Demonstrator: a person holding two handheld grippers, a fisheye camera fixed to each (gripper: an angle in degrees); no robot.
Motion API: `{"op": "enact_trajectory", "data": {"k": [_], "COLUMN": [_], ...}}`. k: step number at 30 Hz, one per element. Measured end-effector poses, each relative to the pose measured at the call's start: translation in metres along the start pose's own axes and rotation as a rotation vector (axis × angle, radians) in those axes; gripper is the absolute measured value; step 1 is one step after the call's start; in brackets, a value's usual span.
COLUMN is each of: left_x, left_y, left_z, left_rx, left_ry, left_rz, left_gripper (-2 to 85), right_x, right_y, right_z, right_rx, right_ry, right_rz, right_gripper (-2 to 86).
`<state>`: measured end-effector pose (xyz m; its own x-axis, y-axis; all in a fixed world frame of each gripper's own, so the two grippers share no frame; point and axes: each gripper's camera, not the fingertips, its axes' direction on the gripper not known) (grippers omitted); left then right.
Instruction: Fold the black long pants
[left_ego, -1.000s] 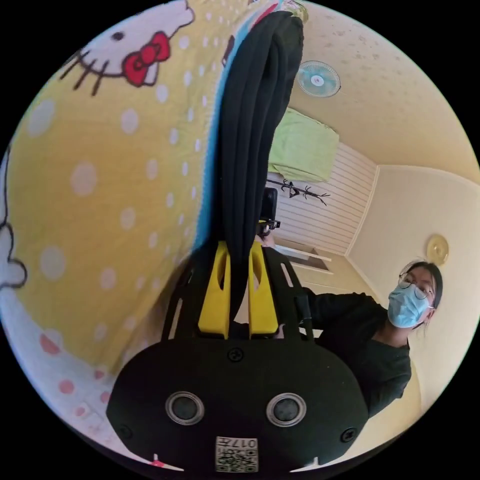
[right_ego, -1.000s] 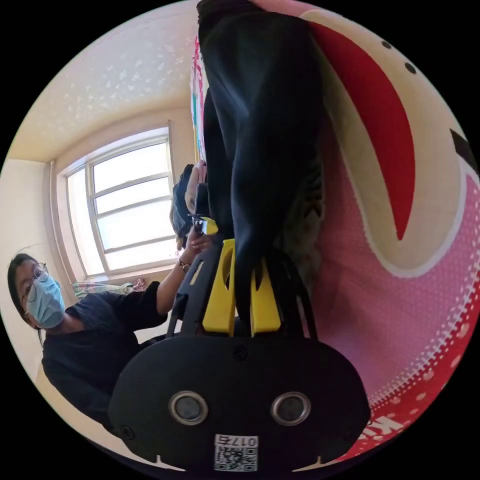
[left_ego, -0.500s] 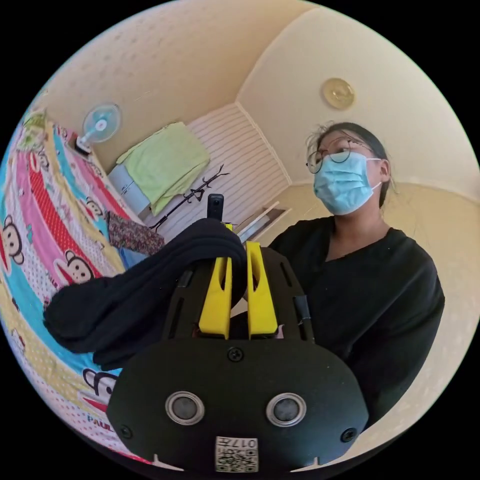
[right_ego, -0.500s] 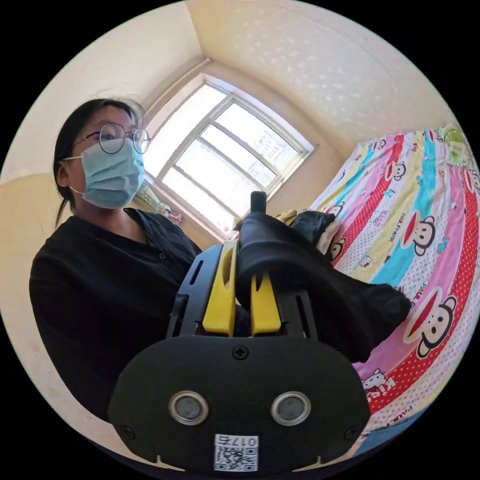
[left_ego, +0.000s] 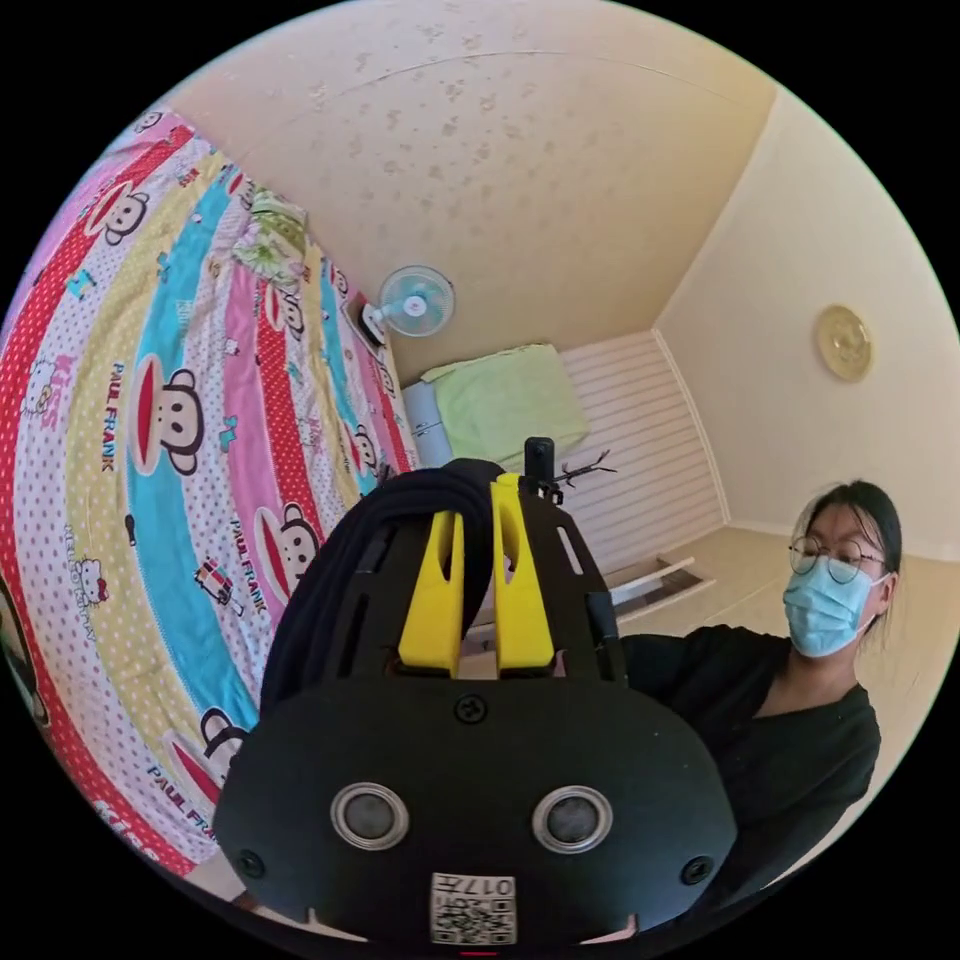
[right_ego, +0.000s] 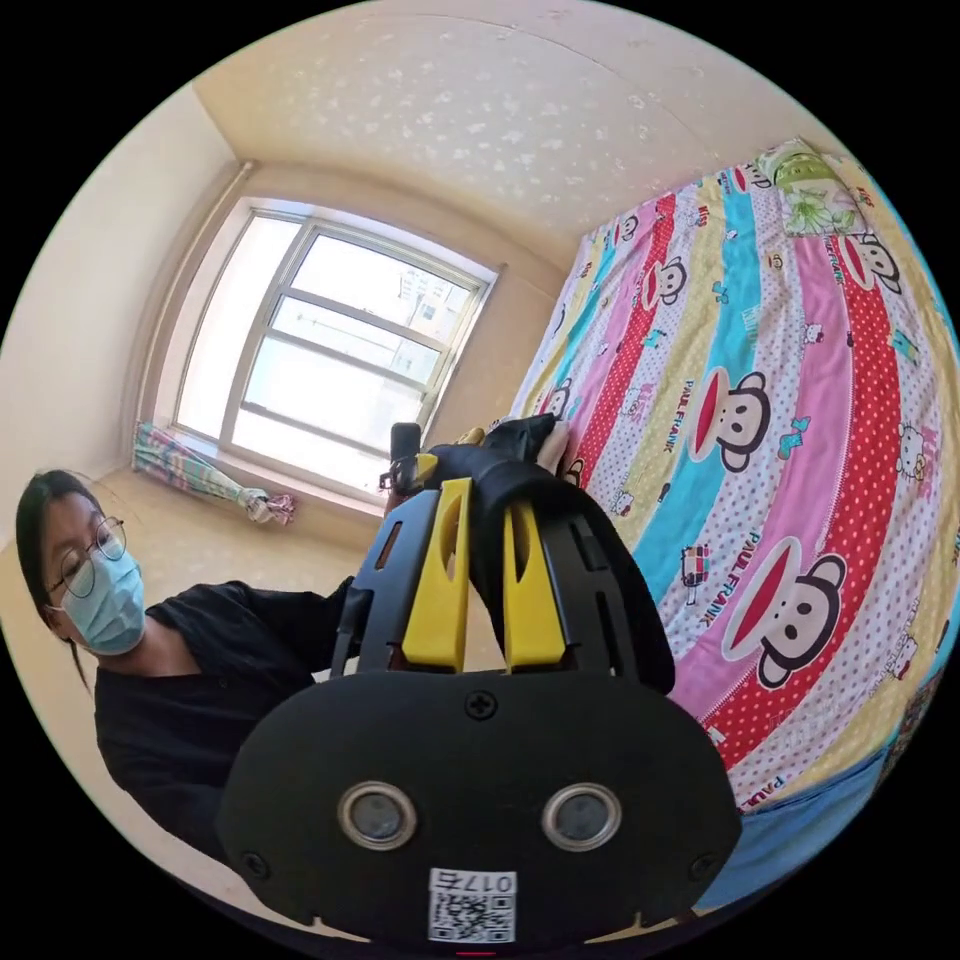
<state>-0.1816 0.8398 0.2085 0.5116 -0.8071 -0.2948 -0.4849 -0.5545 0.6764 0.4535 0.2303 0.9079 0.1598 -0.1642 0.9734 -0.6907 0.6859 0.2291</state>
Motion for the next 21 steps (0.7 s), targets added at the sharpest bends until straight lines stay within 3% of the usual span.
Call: {"op": "enact_trajectory", "data": {"k": [5, 7, 10, 13, 15, 17, 21], "left_x": [-0.084, -0.103, -0.140, -0.179, -0.193, -0.206, -0.225], "left_y": [0.043, 0.080, 0.161, 0.237, 0.267, 0.277, 0.240], "left_z": [0.022, 0.029, 0.046, 0.053, 0.044, 0.029, 0.020], "left_rx": [-0.038, -0.080, -0.169, -0.235, -0.164, 0.020, 0.105], "left_ry": [-0.142, -0.171, -0.208, -0.257, -0.202, -0.068, -0.152], "left_rz": [-0.132, -0.168, -0.329, -0.588, -0.683, -0.697, -0.640], "left_gripper": [4.7, 4.9, 6.7, 14.4, 15.2, 12.5, 18.1], "right_x": [0.046, 0.066, 0.107, 0.152, 0.170, 0.188, 0.213], "right_y": [0.027, 0.061, 0.136, 0.209, 0.237, 0.250, 0.229], "right_z": [0.051, 0.068, 0.090, 0.092, 0.081, 0.061, 0.049], "right_rx": [-0.136, -0.206, -0.304, -0.381, -0.364, -0.250, -0.106], "right_ry": [0.206, 0.174, 0.054, 0.099, 0.087, 0.001, -0.026], "right_rz": [0.014, 0.058, 0.202, 0.473, 0.587, 0.667, 0.677], "right_gripper": [2.7, 3.3, 5.4, 11.1, 13.4, 15.2, 17.6]}}
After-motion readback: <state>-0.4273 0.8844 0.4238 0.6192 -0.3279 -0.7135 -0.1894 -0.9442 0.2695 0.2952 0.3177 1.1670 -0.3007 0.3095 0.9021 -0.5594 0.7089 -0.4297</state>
